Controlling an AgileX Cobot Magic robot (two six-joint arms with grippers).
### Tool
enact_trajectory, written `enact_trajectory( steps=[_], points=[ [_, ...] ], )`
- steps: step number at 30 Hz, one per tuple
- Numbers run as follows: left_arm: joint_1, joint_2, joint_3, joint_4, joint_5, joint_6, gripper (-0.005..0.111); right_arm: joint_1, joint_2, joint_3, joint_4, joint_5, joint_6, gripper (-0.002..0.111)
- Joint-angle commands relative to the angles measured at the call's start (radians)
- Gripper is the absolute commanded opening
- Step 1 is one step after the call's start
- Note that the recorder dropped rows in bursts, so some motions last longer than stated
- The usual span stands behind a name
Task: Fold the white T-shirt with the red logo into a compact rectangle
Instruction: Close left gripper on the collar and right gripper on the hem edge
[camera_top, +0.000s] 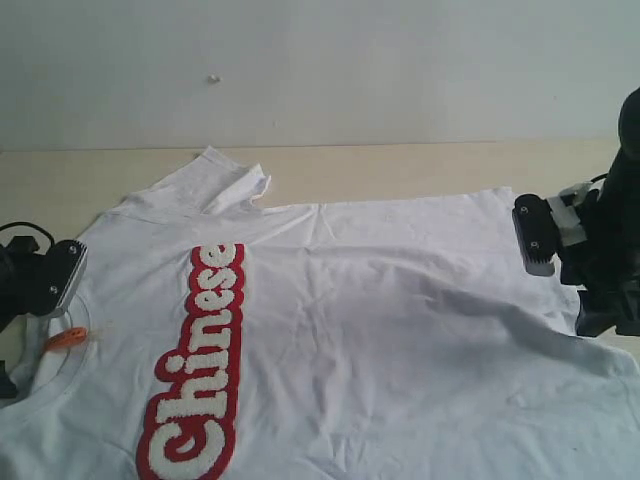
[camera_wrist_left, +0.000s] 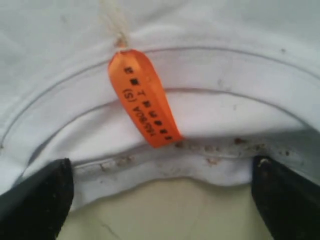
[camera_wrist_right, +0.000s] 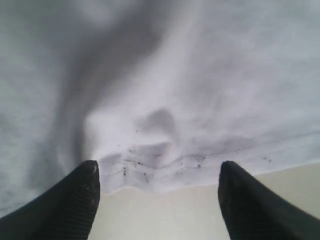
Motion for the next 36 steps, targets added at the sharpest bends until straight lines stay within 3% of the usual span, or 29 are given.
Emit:
enact_trajectory(
  steps=[1,15,36],
  points=[
    [-0.011,0.069,0.032,-0.126,-0.176,-0.038,0.093,0.0,0.044,-0.01,-0.012,-0.001,-0.045,0.065],
    [-0.011,0.069,0.032,-0.126,-0.176,-0.038,0.093,-0.002,0.104,-0.01,-0.122,-0.088,-0.087,0.065],
    [-0.011,0.146,0.032,-0.126,-0.028,0.014,0.093,-0.002,0.104,-0.01,-0.052,-0.058,-0.088,0.065]
  ],
)
